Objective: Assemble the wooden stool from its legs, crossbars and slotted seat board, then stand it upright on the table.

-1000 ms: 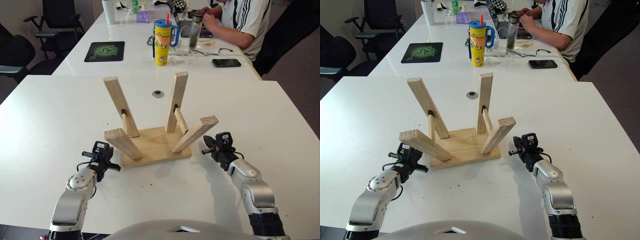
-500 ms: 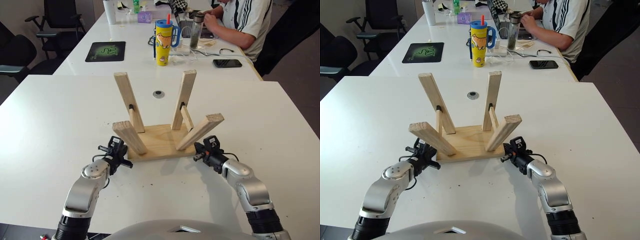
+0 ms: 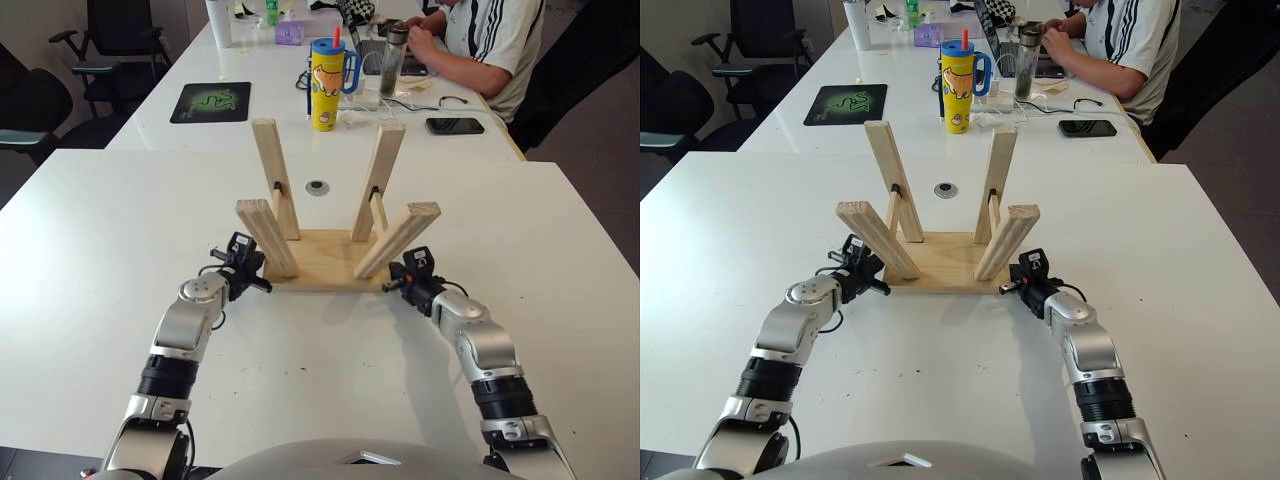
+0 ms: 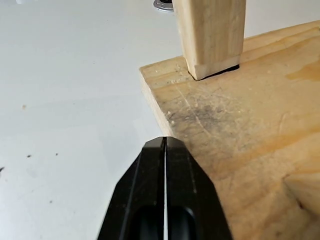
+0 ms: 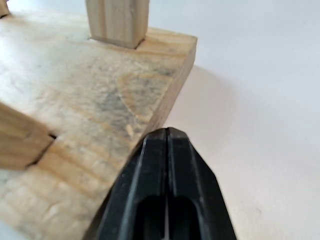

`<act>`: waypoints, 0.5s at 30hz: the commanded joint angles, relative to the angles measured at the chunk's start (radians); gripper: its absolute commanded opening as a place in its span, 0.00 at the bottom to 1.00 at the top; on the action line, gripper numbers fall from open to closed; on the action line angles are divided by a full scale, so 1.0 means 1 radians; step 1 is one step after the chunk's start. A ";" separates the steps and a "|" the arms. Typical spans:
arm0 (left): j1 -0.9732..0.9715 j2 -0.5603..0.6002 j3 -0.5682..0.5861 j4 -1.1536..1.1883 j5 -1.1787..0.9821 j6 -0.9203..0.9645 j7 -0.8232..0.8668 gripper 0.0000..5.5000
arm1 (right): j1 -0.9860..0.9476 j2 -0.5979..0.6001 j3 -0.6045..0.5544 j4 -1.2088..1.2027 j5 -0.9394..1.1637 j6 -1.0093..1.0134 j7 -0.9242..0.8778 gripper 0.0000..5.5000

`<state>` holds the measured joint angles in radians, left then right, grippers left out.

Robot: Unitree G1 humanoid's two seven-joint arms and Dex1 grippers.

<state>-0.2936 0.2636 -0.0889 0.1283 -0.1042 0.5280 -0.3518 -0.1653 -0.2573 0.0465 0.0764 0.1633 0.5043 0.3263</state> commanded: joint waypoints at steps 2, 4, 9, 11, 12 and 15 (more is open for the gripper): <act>-0.115 -0.050 -0.018 0.112 0.006 -0.071 -0.021 0.00 | -0.103 0.061 -0.005 0.063 0.000 -0.013 -0.029 0.00; -0.136 -0.055 -0.017 0.157 0.013 -0.098 -0.023 0.00 | -0.149 0.081 -0.011 0.103 -0.006 -0.020 -0.053 0.00; -0.147 -0.042 -0.011 0.224 0.030 -0.151 -0.021 0.00 | -0.235 0.092 -0.045 0.184 -0.022 -0.056 -0.096 0.00; -0.141 -0.033 0.014 0.234 0.028 -0.160 -0.009 0.00 | -0.223 0.077 -0.049 0.180 -0.028 -0.058 -0.088 0.00; -0.135 -0.028 0.027 0.236 0.024 -0.166 -0.004 0.00 | -0.213 0.068 -0.049 0.178 -0.032 -0.061 -0.082 0.00; -0.105 -0.014 0.072 0.218 0.015 -0.188 0.016 0.00 | -0.187 0.038 -0.060 0.172 -0.041 -0.063 -0.074 0.00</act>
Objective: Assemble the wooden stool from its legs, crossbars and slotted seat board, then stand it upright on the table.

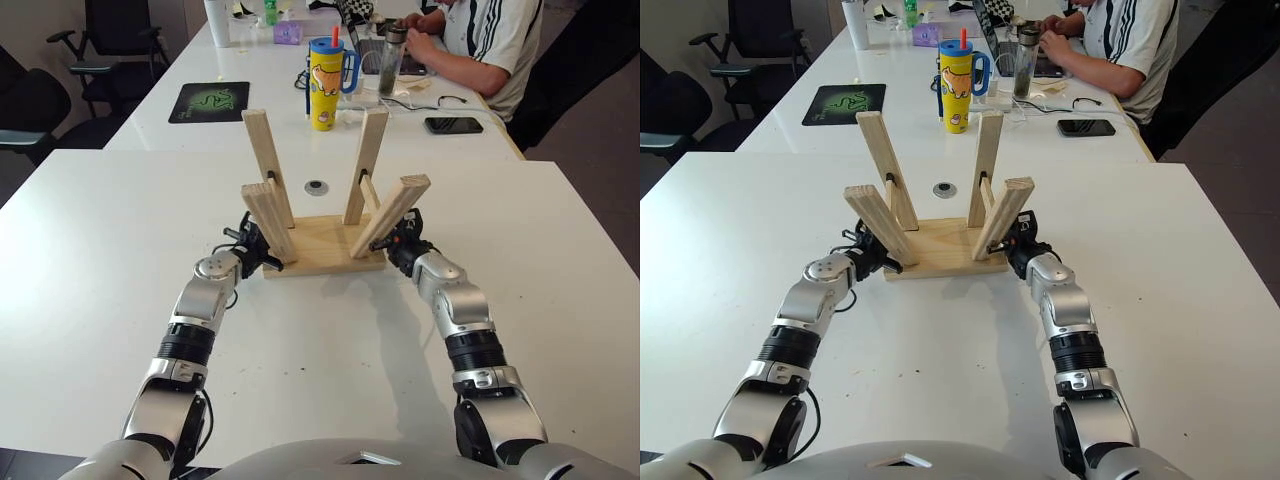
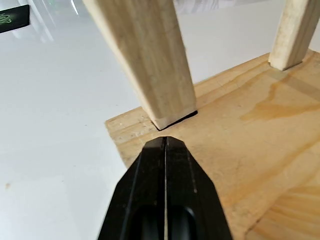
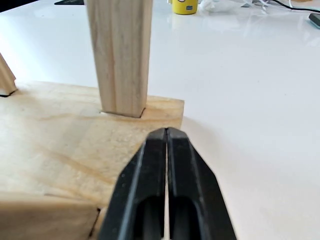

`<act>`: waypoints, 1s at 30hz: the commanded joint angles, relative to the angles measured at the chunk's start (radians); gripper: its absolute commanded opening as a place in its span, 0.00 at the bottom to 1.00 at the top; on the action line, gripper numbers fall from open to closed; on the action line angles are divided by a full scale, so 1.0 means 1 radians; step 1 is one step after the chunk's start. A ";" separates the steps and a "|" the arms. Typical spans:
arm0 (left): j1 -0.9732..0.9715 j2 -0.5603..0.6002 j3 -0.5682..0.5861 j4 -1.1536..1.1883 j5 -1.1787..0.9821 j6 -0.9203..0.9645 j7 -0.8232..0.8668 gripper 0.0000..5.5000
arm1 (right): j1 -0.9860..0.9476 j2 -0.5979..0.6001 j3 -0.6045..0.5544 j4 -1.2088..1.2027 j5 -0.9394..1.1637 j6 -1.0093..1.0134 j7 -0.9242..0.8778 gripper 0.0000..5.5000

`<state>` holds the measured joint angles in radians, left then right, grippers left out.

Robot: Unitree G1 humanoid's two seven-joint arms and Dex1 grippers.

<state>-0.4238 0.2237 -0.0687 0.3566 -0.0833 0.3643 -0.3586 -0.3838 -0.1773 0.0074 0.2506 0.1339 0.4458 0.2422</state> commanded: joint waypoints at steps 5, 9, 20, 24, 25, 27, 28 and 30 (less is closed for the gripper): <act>0.116 0.034 0.140 -0.110 -0.048 0.006 0.056 0.00 | 0.052 -0.091 -0.034 0.001 -0.023 -0.019 0.027 0.00; 0.240 0.035 0.140 -0.221 -0.053 0.083 0.063 0.00 | 0.070 -0.130 -0.028 0.000 -0.024 -0.020 0.066 0.00; 0.382 -0.006 0.060 -0.461 -0.060 0.251 0.083 0.00 | 0.153 -0.185 0.051 -0.101 -0.015 0.023 0.217 0.00; 0.346 -0.008 0.041 -0.422 -0.044 0.223 0.082 0.00 | 0.154 -0.171 0.065 -0.106 -0.015 0.026 0.220 0.00; 0.331 -0.011 0.038 -0.402 -0.042 0.216 0.080 0.00 | 0.151 -0.167 0.067 -0.104 -0.015 0.025 0.221 0.00; 0.313 -0.006 0.020 -0.372 -0.033 0.196 0.067 0.00 | 0.143 -0.162 0.070 -0.097 -0.014 0.021 0.222 0.00; 0.309 -0.003 0.011 -0.363 -0.031 0.189 0.057 0.00 | 0.139 -0.160 0.072 -0.092 -0.012 0.020 0.226 0.00; 0.304 0.005 -0.009 -0.351 -0.025 0.176 0.035 0.00 | 0.133 -0.157 0.079 -0.087 -0.011 0.013 0.239 0.00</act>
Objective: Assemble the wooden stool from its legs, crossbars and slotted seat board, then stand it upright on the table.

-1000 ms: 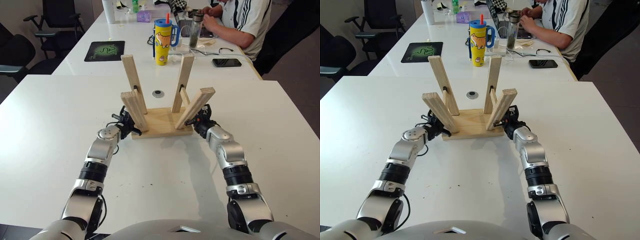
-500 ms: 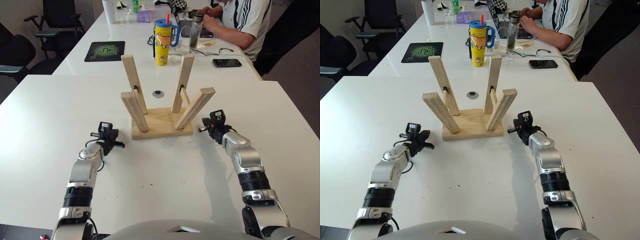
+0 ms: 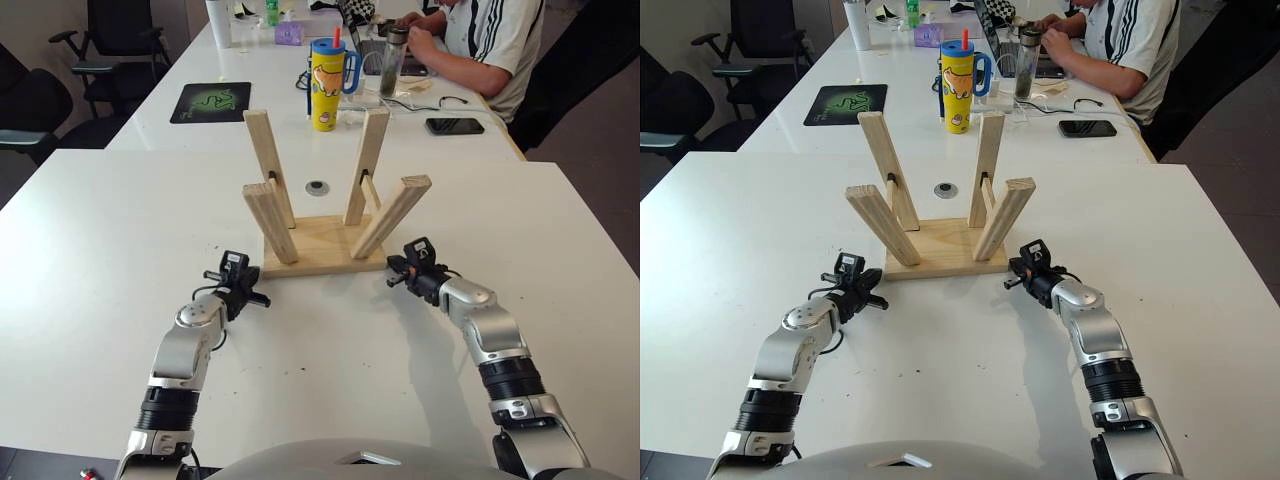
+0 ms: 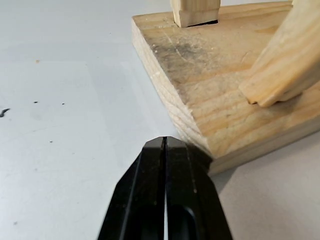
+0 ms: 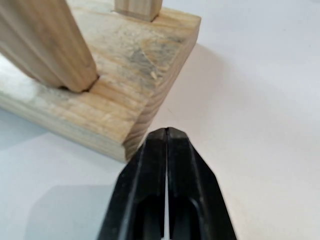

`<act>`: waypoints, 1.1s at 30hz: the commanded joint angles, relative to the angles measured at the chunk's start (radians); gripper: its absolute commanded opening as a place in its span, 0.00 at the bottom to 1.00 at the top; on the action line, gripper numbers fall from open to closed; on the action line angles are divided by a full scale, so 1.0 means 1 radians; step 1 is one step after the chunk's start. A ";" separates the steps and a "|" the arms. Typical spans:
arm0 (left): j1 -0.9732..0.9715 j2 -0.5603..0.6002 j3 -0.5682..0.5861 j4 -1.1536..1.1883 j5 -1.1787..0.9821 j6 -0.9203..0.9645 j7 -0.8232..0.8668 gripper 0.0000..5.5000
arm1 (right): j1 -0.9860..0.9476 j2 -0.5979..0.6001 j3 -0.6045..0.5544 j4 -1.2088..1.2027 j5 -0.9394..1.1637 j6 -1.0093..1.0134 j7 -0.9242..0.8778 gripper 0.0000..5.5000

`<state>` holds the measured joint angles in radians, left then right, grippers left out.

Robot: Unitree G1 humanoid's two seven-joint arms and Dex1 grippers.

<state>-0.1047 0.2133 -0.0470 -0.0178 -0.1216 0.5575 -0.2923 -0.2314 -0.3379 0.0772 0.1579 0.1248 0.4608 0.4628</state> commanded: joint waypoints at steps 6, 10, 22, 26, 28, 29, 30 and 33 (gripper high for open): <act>-0.008 0.021 -0.066 0.021 0.010 -0.030 -0.065 0.00 | -0.023 -0.005 0.029 0.014 0.004 -0.023 0.071 0.00; -0.019 0.011 -0.081 -0.013 0.006 -0.030 -0.065 0.00 | -0.023 0.003 0.039 -0.027 0.031 -0.029 0.115 0.00; -0.140 -0.011 -0.019 -0.228 -0.062 0.072 -0.061 0.00 | -0.086 0.035 -0.026 -0.162 0.099 0.013 0.114 0.00; -0.158 -0.015 -0.011 -0.249 -0.064 0.096 -0.065 0.00 | -0.121 0.039 -0.046 -0.218 0.121 0.042 0.105 0.00; -0.163 -0.017 -0.009 -0.255 -0.062 0.102 -0.065 0.00 | -0.134 0.042 -0.051 -0.237 0.125 0.055 0.103 0.00; -0.165 -0.018 -0.007 -0.259 -0.061 0.105 -0.064 0.00 | -0.138 0.043 -0.052 -0.242 0.126 0.057 0.103 0.00; -0.167 -0.020 -0.006 -0.264 -0.062 0.107 -0.063 0.00 | -0.141 0.044 -0.053 -0.246 0.125 0.060 0.103 0.00; -0.168 -0.022 -0.004 -0.269 -0.062 0.110 -0.063 0.00 | -0.141 0.043 -0.051 -0.248 0.121 0.065 0.103 0.00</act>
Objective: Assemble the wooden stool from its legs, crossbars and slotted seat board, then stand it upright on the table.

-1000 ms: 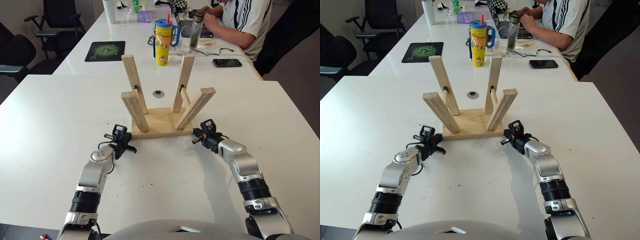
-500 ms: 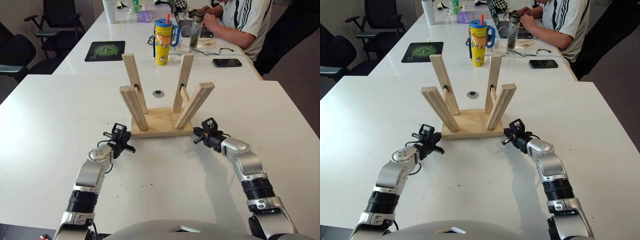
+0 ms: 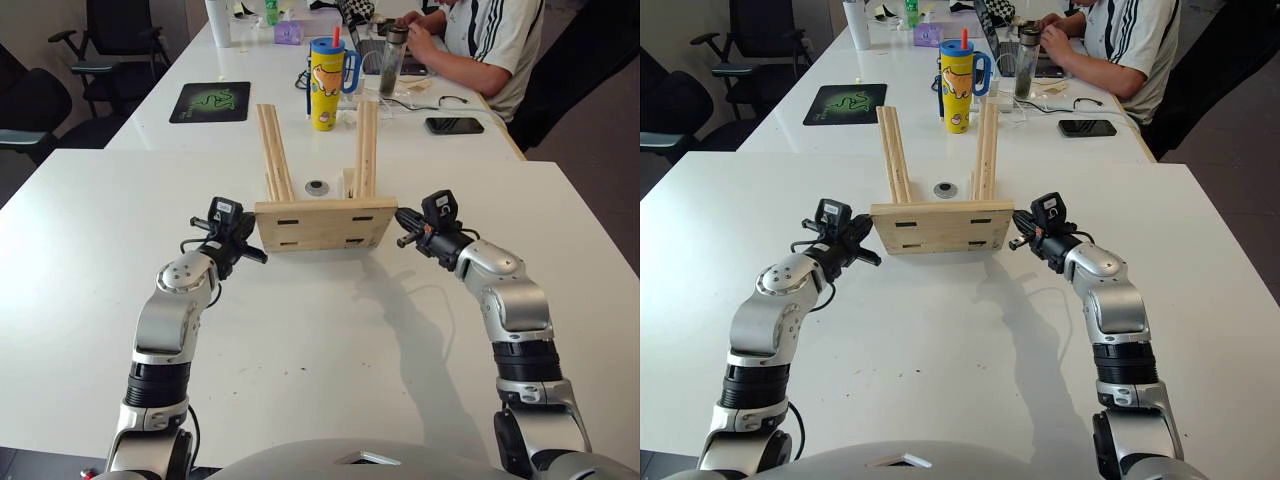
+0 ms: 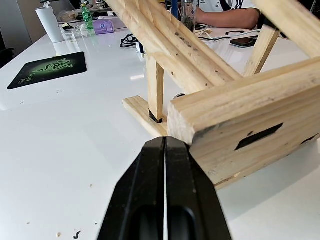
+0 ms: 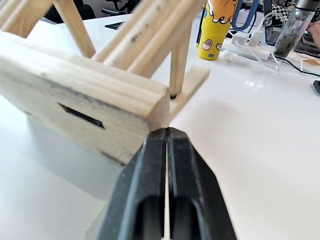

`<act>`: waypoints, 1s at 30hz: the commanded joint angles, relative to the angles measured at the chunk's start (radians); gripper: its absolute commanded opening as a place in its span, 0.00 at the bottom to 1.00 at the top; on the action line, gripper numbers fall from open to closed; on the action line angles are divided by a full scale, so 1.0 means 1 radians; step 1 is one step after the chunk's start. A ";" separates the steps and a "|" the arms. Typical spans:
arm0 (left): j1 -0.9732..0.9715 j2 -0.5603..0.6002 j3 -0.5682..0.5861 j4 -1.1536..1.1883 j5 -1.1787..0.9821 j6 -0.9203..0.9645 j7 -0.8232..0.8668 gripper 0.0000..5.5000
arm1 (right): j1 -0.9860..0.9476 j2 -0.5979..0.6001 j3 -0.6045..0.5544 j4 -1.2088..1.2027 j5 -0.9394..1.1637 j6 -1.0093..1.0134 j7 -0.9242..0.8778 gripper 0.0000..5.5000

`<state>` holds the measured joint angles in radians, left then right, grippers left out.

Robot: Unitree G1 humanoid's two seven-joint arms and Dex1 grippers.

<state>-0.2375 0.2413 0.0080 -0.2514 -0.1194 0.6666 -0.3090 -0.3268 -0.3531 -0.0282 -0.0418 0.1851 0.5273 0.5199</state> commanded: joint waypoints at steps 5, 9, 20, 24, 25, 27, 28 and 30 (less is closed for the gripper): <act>0.002 -0.035 -0.040 0.009 -0.047 -0.023 -0.044 0.00 | -0.023 0.045 0.058 -0.005 0.019 -0.022 0.024 0.00; 0.001 -0.013 -0.017 0.144 -0.005 -0.067 -0.016 0.00 | -0.036 0.044 0.061 0.147 -0.065 -0.103 -0.045 0.00; -0.147 -0.020 -0.058 0.582 0.097 -0.295 0.025 0.00 | -0.192 0.081 0.109 0.614 -0.202 -0.361 -0.133 0.00; -0.132 -0.046 -0.086 0.638 0.099 -0.345 0.004 0.00 | -0.221 0.109 0.119 0.696 -0.209 -0.425 -0.127 0.00; -0.126 -0.050 -0.093 0.636 0.101 -0.346 0.001 0.00 | -0.225 0.115 0.120 0.703 -0.207 -0.435 -0.122 0.00; -0.111 -0.055 -0.101 0.626 0.100 -0.341 -0.002 0.00 | -0.222 0.122 0.123 0.701 -0.206 -0.445 -0.113 0.00; -0.104 -0.056 -0.104 0.621 0.100 -0.340 -0.002 0.00 | -0.217 0.124 0.126 0.699 -0.207 -0.449 -0.110 0.00; -0.099 -0.059 -0.105 0.619 0.103 -0.342 0.001 0.00 | -0.207 0.130 0.131 0.696 -0.207 -0.457 -0.103 0.00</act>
<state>-0.3498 0.2051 -0.0693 0.3786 -0.0171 0.3227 -0.2866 -0.5249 -0.2549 0.0836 0.6595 -0.0247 0.0930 0.3854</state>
